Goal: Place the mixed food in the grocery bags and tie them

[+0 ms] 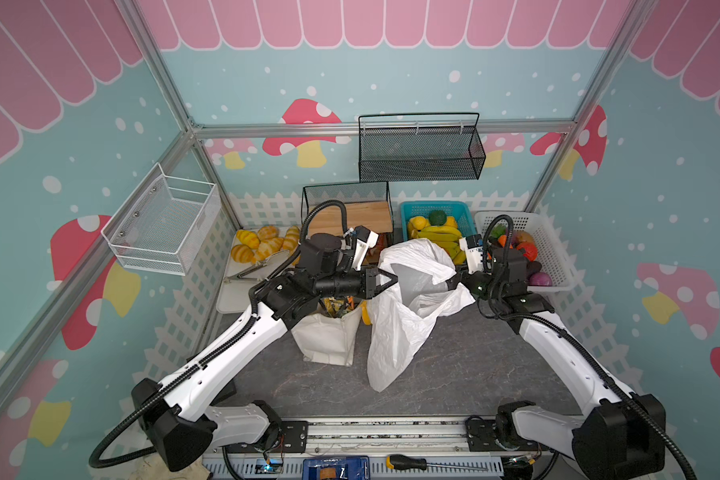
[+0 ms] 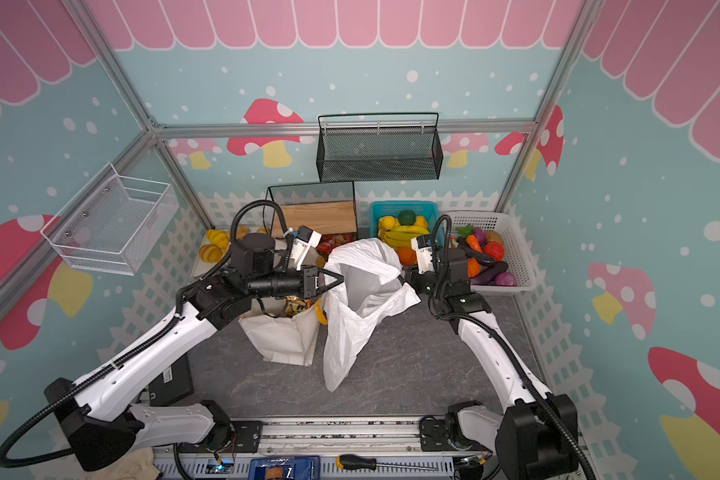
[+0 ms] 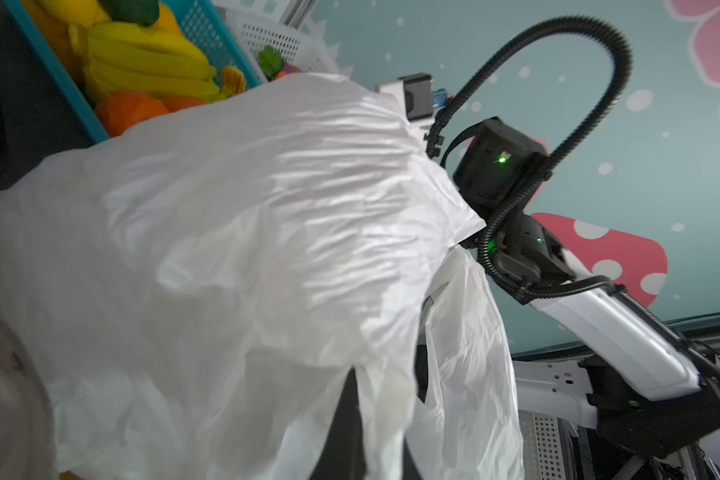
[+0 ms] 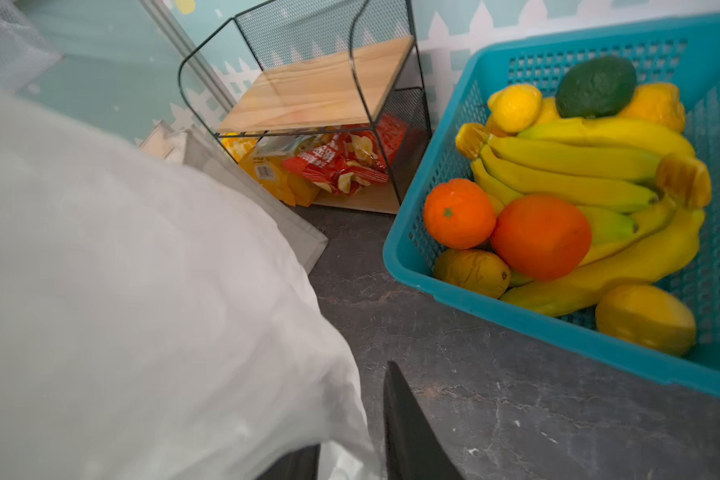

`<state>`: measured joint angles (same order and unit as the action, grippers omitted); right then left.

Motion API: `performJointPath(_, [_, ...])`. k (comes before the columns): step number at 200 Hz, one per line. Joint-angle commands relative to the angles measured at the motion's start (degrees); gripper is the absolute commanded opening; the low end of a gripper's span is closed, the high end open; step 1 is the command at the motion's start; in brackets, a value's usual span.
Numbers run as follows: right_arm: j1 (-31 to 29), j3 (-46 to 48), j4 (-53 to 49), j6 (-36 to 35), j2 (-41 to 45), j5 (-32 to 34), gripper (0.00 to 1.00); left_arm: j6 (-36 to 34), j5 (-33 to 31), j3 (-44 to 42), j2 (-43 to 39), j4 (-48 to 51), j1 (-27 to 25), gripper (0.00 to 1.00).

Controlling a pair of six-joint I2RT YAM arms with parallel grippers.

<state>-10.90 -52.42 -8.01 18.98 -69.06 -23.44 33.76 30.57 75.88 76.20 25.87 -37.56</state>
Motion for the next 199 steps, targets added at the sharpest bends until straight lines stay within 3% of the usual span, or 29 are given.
performJointPath(1, [0.2, 0.2, -3.0, -3.2, -0.1, 9.0, 0.4, 2.4, -3.7, -0.3, 2.9, 1.6, 0.2, 0.0])
performJointPath(26, [0.2, 2.0, -5.1, -4.4, 5.0, 11.5, 0.54, 2.6, -8.7, 0.3, 4.9, 0.6, 0.6, 0.0])
performJointPath(46, [0.2, 4.4, -5.9, -4.7, 11.0, 12.3, 0.65, 2.5, -8.3, 0.8, 6.5, -0.4, 1.6, 0.0])
performJointPath(89, [0.2, 4.6, -12.1, -5.4, 19.9, 11.2, 0.72, 2.1, -6.1, 1.5, 8.3, -1.3, 3.2, 0.0])
performJointPath(136, [0.2, 7.6, -18.1, -4.9, 29.3, 19.2, 0.75, 2.4, -4.1, 1.6, 8.4, -1.9, 5.3, 0.0])
performJointPath(168, [0.2, 15.4, -11.1, -5.1, 35.5, 4.3, 0.74, 3.4, -3.0, 0.2, 7.6, -4.0, 7.0, 0.0])
performJointPath(199, [0.0, 23.4, 4.0, -4.7, 36.0, -10.3, 0.76, 4.6, -0.9, -0.9, 7.5, -6.3, 7.9, 0.0])
